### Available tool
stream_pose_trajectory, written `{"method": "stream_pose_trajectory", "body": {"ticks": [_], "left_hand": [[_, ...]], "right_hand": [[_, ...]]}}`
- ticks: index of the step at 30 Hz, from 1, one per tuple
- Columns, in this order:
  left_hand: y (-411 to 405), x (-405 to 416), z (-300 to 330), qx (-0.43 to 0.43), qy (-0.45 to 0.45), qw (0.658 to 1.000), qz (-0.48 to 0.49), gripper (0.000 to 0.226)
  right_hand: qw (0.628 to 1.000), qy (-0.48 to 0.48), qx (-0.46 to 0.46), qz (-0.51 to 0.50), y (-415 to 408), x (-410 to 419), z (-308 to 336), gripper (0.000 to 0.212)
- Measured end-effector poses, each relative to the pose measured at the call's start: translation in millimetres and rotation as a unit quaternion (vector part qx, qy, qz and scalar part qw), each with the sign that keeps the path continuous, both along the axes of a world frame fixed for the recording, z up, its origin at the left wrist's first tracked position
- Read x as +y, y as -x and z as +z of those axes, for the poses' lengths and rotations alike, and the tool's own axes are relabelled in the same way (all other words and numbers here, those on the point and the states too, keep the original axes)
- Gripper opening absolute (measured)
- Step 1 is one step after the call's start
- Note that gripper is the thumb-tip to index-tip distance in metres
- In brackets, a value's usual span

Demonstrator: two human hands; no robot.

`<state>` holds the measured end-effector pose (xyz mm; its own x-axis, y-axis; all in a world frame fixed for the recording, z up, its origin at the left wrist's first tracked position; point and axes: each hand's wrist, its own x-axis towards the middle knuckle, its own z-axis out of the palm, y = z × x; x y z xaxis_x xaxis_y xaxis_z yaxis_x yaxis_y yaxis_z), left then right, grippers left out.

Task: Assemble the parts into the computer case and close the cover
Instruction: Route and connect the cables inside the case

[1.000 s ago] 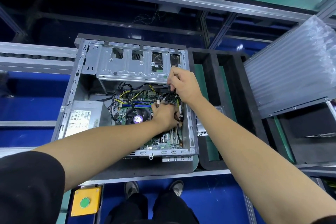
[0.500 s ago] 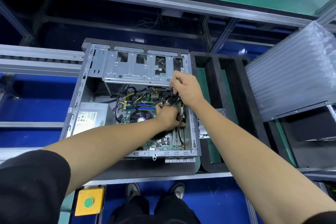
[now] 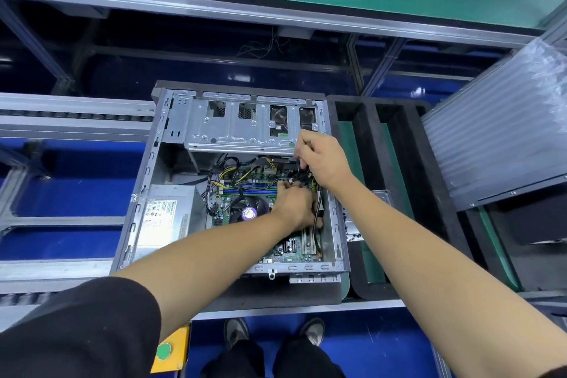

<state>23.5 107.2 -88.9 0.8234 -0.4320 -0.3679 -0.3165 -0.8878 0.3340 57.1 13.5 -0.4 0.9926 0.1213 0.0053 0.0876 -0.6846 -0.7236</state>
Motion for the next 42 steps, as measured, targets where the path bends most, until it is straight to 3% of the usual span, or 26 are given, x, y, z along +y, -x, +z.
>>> {"method": "stream_pose_trajectory", "body": {"ticks": [3, 6, 9, 12, 15, 17, 18, 20, 23, 26, 28, 32, 37, 42], "left_hand": [[0.2, 2.3, 0.2, 0.008, 0.013, 1.0, -0.005, 0.044], [-0.5, 0.6, 10.6, 0.016, -0.036, 0.998, -0.042, 0.047], [-3.0, 3.2, 30.2, 0.06, -0.065, 0.993, -0.071, 0.048], [-4.9, 24.4, 57.3, 0.122, -0.035, 0.987, -0.098, 0.038], [0.1, 62.0, 89.5, 0.17, -0.018, 0.976, -0.136, 0.045], [2.7, 92.9, 115.3, 0.208, -0.037, 0.955, -0.208, 0.046], [2.2, 110.0, 123.5, 0.212, -0.038, 0.949, -0.232, 0.043], [-1.5, 143.4, 134.8, 0.159, -0.03, 0.962, -0.22, 0.032], [-8.2, 181.1, 132.2, 0.033, -0.084, 0.985, -0.147, 0.048], [-7.5, 192.9, 119.8, 0.096, -0.161, 0.976, -0.114, 0.07], [-5.0, 191.1, 113.1, 0.103, -0.161, 0.976, -0.104, 0.062], [-1.7, 187.3, 107.4, 0.018, -0.205, 0.958, -0.201, 0.051], [-1.1, 191.6, 116.7, 0.077, -0.196, 0.939, -0.273, 0.054], [2.0, 192.9, 126.9, 0.124, -0.185, 0.936, -0.273, 0.032]], "right_hand": [[0.999, 0.036, -0.015, 0.009, 0.4, 0.7, -1.1, 0.018], [0.995, 0.088, -0.028, 0.036, 2.2, 3.8, -0.5, 0.015], [0.982, 0.159, -0.052, 0.088, 5.8, 7.5, 2.5, 0.016], [0.962, 0.196, -0.082, 0.173, 7.5, 10.9, 5.4, 0.02], [0.92, 0.253, -0.1, 0.281, 4.6, 19.1, 5.5, 0.03], [0.866, 0.345, -0.105, 0.346, 2.6, 27.7, 1.5, 0.03], [0.838, 0.382, -0.109, 0.373, 3.4, 33.0, -3.6, 0.027], [0.824, 0.396, -0.109, 0.391, 9.1, 43.4, -14.0, 0.019], [0.852, 0.384, -0.092, 0.345, 19.0, 53.9, -25.4, 0.021], [0.876, 0.348, -0.113, 0.313, 25.9, 59.3, -28.5, 0.014], [0.904, 0.292, -0.141, 0.277, 27.8, 58.3, -25.8, 0.008], [0.972, 0.152, -0.129, 0.123, 28.9, 51.2, -20.4, 0.008], [0.995, 0.015, -0.079, -0.05, 21.7, 45.5, -20.5, 0.019], [0.99, -0.087, -0.055, -0.1, 19.9, 44.7, -21.2, 0.032]]}}
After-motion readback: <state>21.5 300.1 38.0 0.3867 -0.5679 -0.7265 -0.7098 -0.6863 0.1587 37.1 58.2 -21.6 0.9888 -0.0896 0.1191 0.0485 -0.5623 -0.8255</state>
